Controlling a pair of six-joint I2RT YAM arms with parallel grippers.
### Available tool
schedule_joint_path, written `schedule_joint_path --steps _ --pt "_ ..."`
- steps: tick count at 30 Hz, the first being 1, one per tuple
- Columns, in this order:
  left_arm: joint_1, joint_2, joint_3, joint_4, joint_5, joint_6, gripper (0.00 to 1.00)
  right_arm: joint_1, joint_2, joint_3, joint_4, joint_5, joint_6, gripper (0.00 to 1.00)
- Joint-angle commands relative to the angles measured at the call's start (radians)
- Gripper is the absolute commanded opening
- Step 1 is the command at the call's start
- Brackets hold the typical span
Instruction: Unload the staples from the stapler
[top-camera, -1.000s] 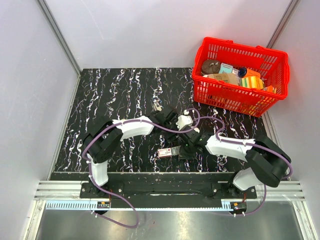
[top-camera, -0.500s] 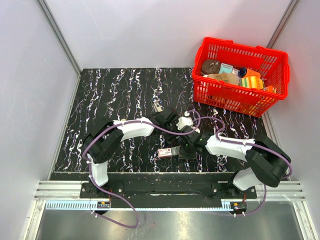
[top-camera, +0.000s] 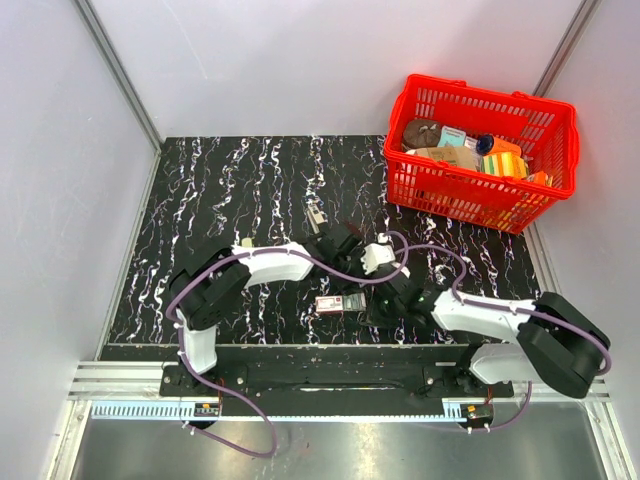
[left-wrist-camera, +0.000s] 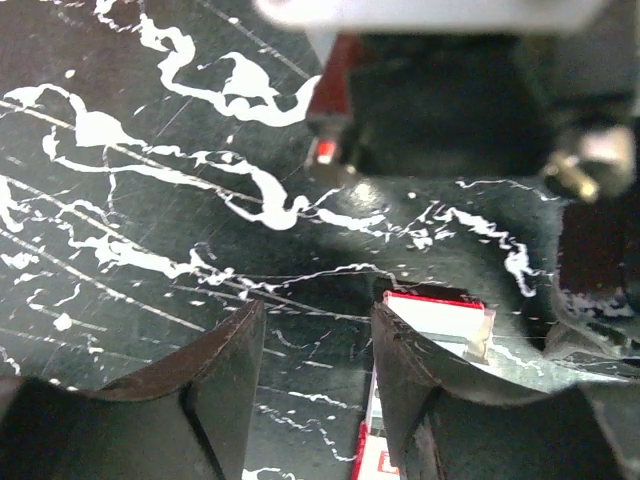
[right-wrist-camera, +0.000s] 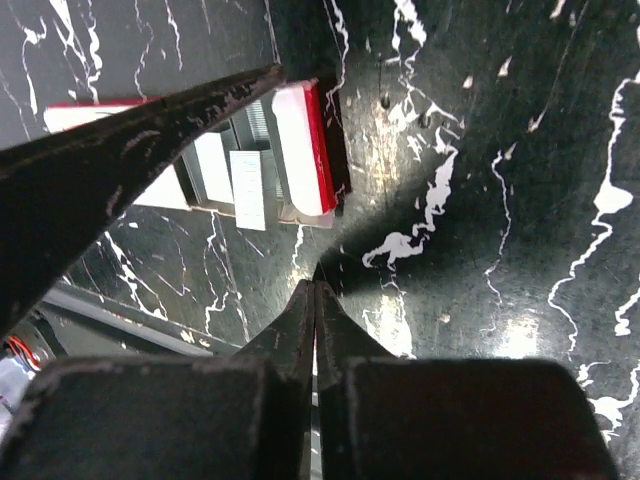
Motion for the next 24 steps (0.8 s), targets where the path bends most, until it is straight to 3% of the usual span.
schedule_joint_path --steps 1,11,24 --pt "0.005 0.041 -0.028 -0.146 0.007 0.014 0.51 -0.004 -0.076 -0.066 0.110 0.105 -0.024 0.00" --pt "0.137 -0.028 0.043 -0.194 0.129 -0.050 0.53 -0.004 -0.047 -0.073 0.153 0.082 -0.088 0.00" --pt "0.120 0.007 -0.001 -0.142 0.149 -0.056 0.53 -0.004 -0.013 -0.051 0.220 0.018 -0.108 0.00"
